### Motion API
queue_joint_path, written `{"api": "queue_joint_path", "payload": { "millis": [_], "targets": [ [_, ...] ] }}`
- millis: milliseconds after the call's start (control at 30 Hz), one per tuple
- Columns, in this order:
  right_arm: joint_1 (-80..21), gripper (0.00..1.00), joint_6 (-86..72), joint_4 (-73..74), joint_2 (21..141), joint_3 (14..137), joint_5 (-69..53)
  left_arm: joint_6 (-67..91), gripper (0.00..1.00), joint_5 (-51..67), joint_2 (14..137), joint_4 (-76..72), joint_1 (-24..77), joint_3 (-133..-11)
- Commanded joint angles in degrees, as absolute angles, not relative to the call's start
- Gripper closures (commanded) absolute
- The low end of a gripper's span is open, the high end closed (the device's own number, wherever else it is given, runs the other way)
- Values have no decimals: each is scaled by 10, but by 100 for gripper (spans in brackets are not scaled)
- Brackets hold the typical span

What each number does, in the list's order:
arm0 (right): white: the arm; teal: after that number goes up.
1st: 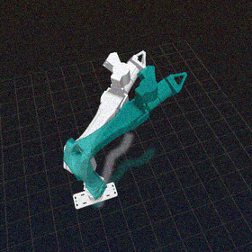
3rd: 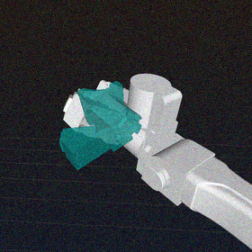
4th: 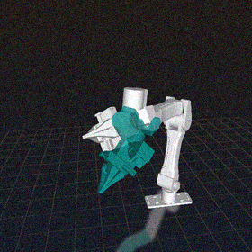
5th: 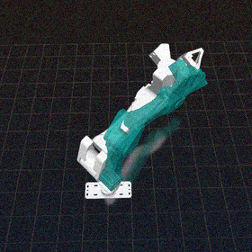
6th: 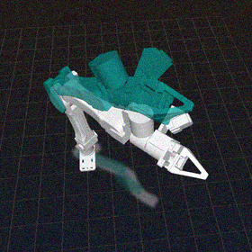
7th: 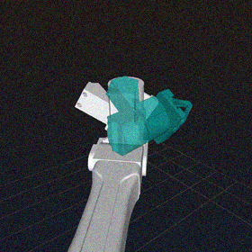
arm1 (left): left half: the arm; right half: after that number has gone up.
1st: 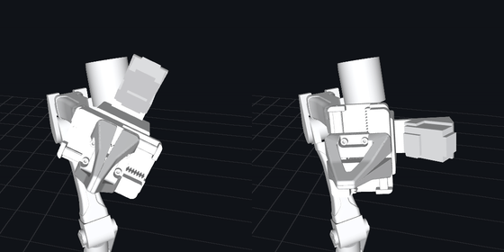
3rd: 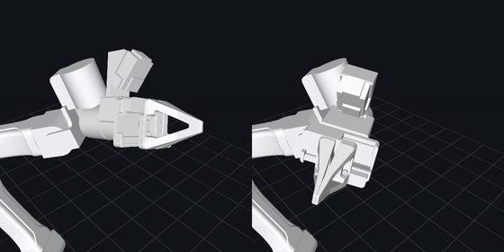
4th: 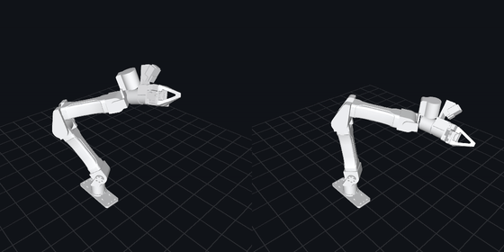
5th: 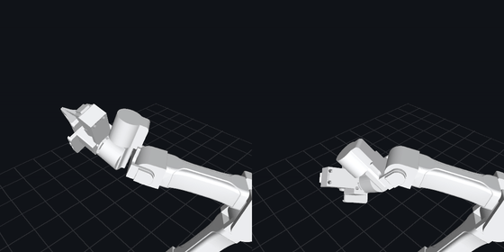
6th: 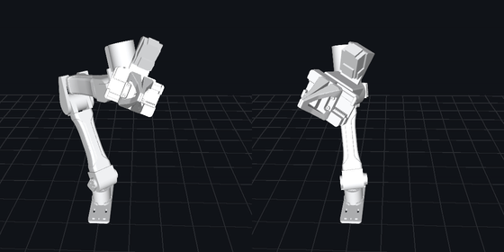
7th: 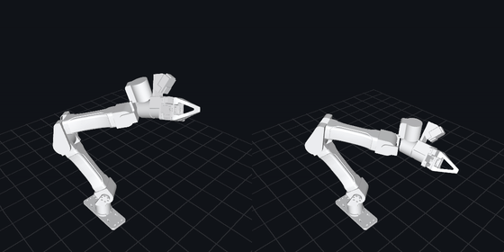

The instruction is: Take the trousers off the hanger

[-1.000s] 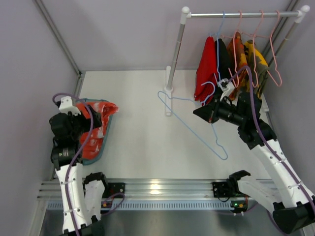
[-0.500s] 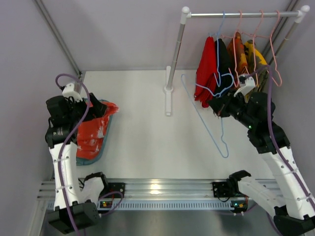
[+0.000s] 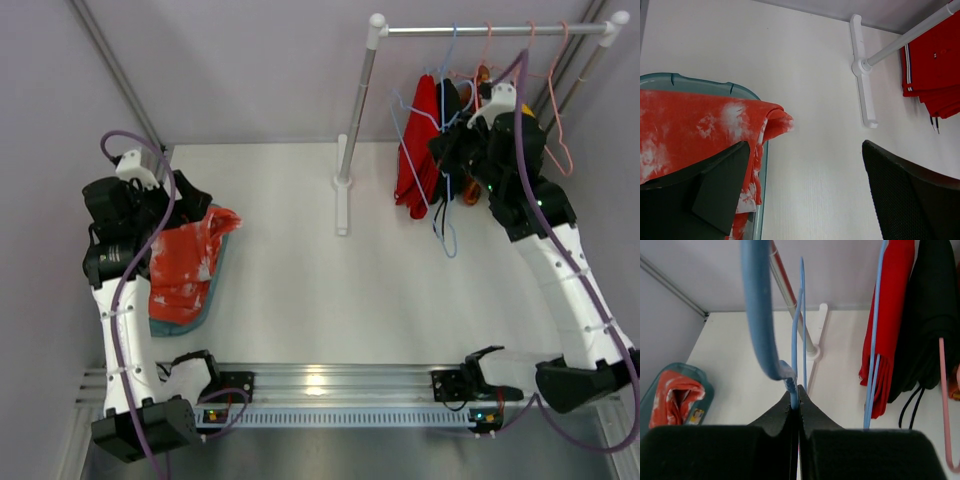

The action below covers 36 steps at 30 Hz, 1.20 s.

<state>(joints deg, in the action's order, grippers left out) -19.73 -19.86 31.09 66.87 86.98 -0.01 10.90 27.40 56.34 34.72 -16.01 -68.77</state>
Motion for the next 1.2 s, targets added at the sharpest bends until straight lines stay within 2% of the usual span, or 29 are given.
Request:
{"api": "queue_joint_path", "payload": {
  "millis": [0,467,1167],
  "targets": [
    [-202,100,-150,304,745,968,29,123,2,272,569,310,-157,-713],
    [-204,100,-59,221,982,1206,20,164,1,278,582,287,-157,-703],
    [-202,100,-28,148,1140,1329,47,165,1,260,567,292,-157,-657]
  ]
}}
